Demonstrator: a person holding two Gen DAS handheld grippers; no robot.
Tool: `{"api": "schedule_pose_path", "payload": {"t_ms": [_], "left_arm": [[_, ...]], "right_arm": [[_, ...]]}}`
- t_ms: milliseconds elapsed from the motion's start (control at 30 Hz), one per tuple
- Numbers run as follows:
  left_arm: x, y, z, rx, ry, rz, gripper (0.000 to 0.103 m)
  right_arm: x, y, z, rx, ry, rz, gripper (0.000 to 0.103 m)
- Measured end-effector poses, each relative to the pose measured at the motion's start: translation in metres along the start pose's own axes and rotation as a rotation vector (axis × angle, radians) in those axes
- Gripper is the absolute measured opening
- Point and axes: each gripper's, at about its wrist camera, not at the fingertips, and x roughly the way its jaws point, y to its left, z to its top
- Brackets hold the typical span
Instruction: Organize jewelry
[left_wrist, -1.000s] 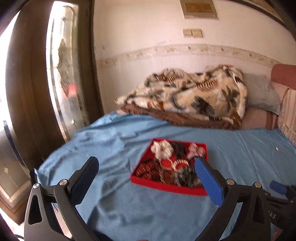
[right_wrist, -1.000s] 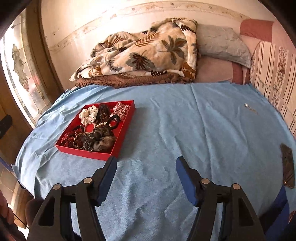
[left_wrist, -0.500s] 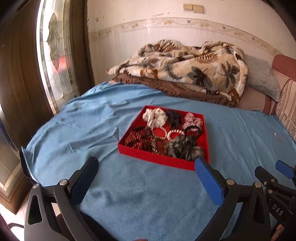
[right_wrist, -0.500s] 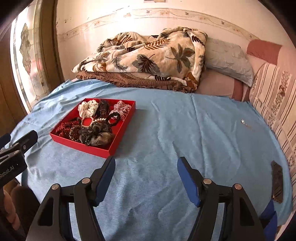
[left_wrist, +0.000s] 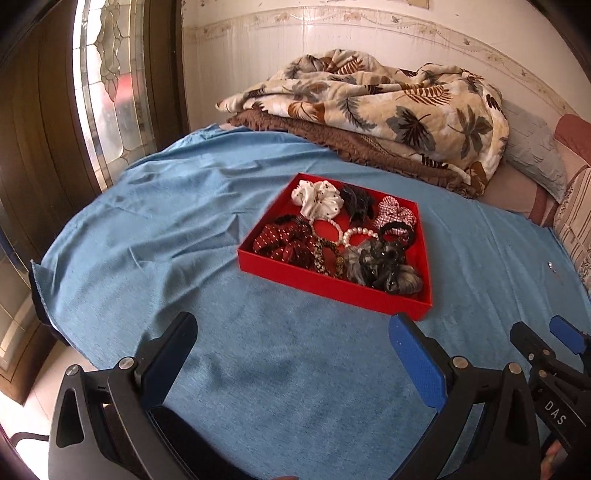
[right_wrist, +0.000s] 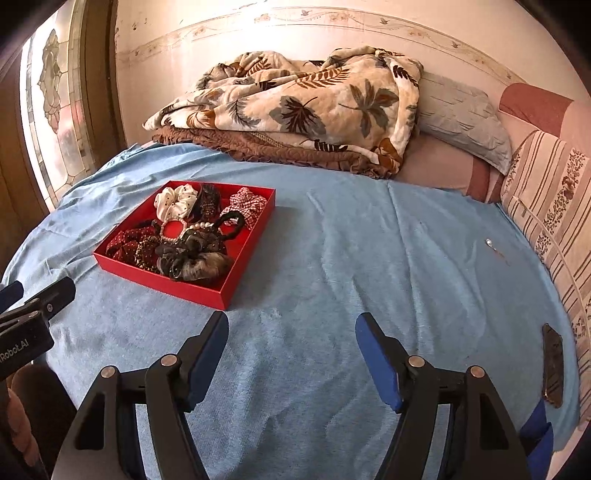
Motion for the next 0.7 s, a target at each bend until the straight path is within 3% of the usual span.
{"api": "schedule_pose_path", "payload": {"t_ms": [700], "left_arm": [[0.016,-0.013,-0.005,0.038,0.076,-0.056,0.103]], "right_arm": [[0.014,0.000,0.001,-0.008,0.032,-0.002,0.080]]}}
